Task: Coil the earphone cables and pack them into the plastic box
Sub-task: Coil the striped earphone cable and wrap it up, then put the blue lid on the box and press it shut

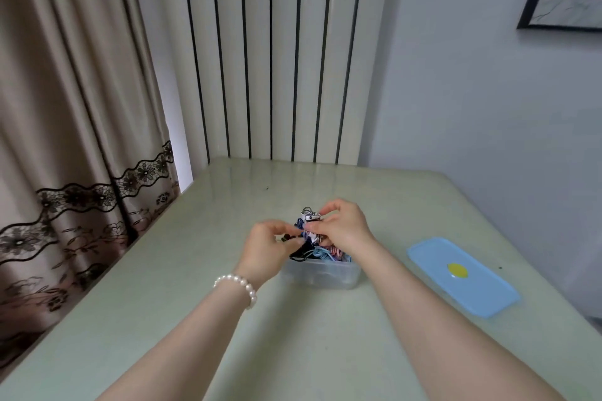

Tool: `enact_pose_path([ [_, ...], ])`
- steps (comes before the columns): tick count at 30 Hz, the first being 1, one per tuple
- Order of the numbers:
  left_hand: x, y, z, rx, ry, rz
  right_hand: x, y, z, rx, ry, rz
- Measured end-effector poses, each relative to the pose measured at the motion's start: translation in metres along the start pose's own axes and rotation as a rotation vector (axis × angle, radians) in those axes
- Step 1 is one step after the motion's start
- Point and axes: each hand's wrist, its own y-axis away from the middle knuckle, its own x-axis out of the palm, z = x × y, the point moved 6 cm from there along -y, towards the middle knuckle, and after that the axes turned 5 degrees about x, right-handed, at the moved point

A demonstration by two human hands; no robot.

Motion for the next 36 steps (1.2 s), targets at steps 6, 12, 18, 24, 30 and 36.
enact_pose_path([
  [6,0.012,-0.017,0.0,0.058,-0.408,0.155,0.001,-0.007,-0.003,-0.089,0.361,-0.095],
  [12,0.015,-0.038,-0.003,0.146,-0.769,0.34,0.001,-0.007,-0.001,-0.119,0.553,-0.093],
  [18,0.016,-0.043,0.005,0.238,-0.923,0.339,0.003,-0.002,-0.002,-0.152,0.546,-0.16],
  [24,0.006,-0.039,0.001,0.205,-0.868,0.333,0.015,0.002,-0.005,-0.206,0.572,-0.13],
  [30,-0.011,-0.039,0.006,0.198,-0.478,0.021,0.017,0.006,-0.014,-0.329,0.75,0.074],
  [36,0.041,-0.028,0.001,0.37,-0.72,0.386,-0.032,0.017,-0.004,-0.433,0.535,-0.046],
])
